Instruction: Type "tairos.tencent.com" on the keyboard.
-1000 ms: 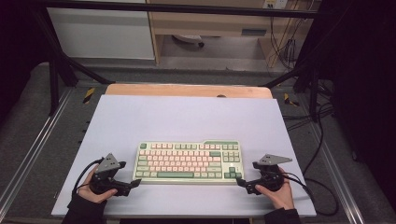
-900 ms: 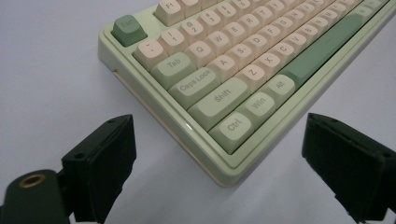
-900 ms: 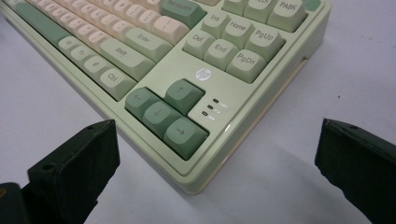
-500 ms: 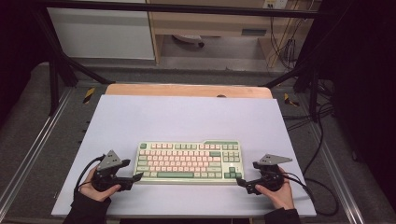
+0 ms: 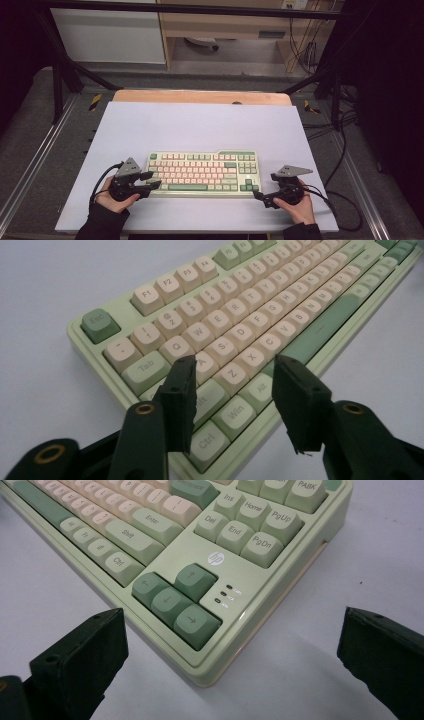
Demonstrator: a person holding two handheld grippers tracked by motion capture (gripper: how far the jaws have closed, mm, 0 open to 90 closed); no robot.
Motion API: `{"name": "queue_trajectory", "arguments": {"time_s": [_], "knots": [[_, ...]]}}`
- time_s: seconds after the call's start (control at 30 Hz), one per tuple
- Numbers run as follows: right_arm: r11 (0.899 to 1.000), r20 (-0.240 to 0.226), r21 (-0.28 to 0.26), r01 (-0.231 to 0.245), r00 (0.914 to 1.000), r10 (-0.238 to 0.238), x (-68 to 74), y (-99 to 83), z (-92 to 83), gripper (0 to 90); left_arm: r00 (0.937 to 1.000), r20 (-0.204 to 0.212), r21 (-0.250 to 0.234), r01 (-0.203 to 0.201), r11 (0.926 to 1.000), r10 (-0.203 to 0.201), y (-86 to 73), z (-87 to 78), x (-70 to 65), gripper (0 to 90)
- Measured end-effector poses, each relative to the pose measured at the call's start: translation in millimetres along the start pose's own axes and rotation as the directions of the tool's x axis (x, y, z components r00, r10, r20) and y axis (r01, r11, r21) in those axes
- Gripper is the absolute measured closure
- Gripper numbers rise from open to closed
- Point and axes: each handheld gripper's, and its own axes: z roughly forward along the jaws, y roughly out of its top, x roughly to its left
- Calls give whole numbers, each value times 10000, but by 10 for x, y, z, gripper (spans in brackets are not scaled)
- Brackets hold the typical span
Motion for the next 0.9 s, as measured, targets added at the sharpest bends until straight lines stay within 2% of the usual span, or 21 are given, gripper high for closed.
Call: {"name": "queue_trajectory", "arguments": {"time_s": [0.47,0.9], "knots": [[10000,-33,25,-29,10000,29,4,0,3,4,9997,115,134,-210,9997,208,159,126,-93,746],[10000,-48,18,-63,10000,64,8,1,3,4,9988,369,250,-322,9992,313,309,287,-164,849]]}}
